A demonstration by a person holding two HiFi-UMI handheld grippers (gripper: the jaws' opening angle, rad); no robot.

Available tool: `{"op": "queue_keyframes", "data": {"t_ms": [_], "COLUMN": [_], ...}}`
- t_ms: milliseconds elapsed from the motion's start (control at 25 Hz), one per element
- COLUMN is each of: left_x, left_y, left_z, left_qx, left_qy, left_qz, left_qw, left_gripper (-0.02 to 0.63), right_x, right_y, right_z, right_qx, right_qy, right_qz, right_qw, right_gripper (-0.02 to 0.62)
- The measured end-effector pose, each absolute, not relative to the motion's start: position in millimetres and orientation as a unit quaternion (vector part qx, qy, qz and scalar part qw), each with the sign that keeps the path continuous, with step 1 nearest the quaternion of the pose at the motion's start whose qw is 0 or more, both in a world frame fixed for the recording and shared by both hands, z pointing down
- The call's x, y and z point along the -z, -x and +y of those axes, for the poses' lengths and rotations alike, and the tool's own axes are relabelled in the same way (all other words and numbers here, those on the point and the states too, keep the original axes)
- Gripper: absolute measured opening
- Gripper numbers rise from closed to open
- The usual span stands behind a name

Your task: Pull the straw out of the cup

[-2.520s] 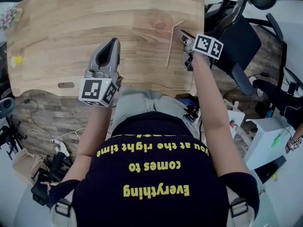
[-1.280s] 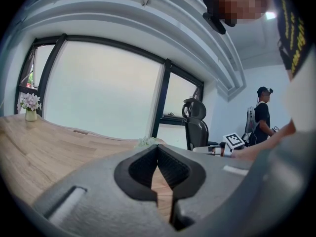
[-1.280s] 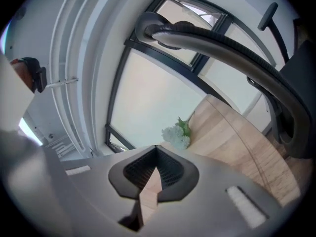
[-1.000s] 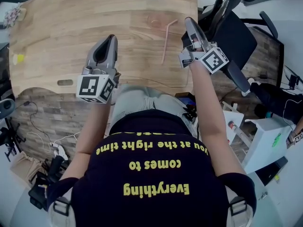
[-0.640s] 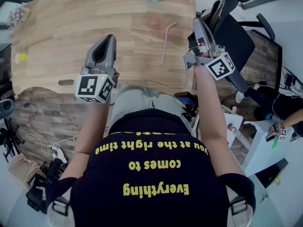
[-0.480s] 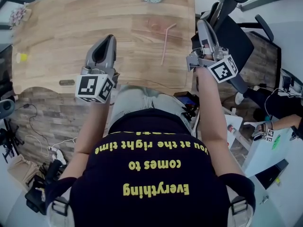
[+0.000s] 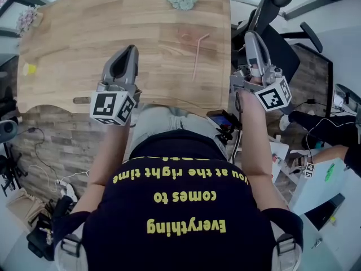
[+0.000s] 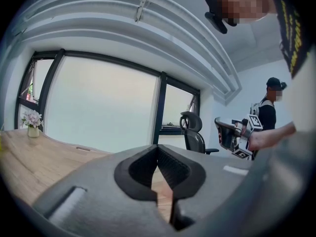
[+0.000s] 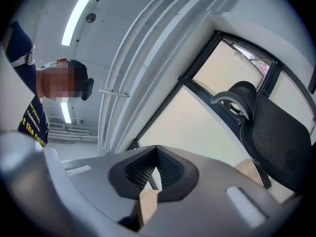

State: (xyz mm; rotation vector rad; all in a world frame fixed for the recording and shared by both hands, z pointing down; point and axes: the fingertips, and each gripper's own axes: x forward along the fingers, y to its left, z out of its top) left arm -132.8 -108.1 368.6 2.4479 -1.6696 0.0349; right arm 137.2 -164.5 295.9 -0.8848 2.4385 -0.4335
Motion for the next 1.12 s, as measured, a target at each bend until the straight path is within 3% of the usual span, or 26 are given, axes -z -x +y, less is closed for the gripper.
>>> {"op": "queue_keyframes", "data": {"t_ms": [680,1120], "left_x": [-352.6,-354.5], "left_y": [128.9,121.1], "left_z": [-101.5,-95.4], "left_qx": [-0.013,-0.014], "left_qy": [-0.827,-0.830], "left_qz": [-0.558,-0.553], "left_qw": [0.070,0.073], "left_gripper": [0.000,0.000], "right_x": [-230.9,-237.7], "right_y": [-172.2,-181.3], "right_z": [-121.7,-106.0], "right_qx": [0.099,0.102], "right_qy": [0.330,0.340], "right_qz": [0.892,0.886], "right_qw": [0.292,0.299], "right_gripper": [0.006,0.006]}}
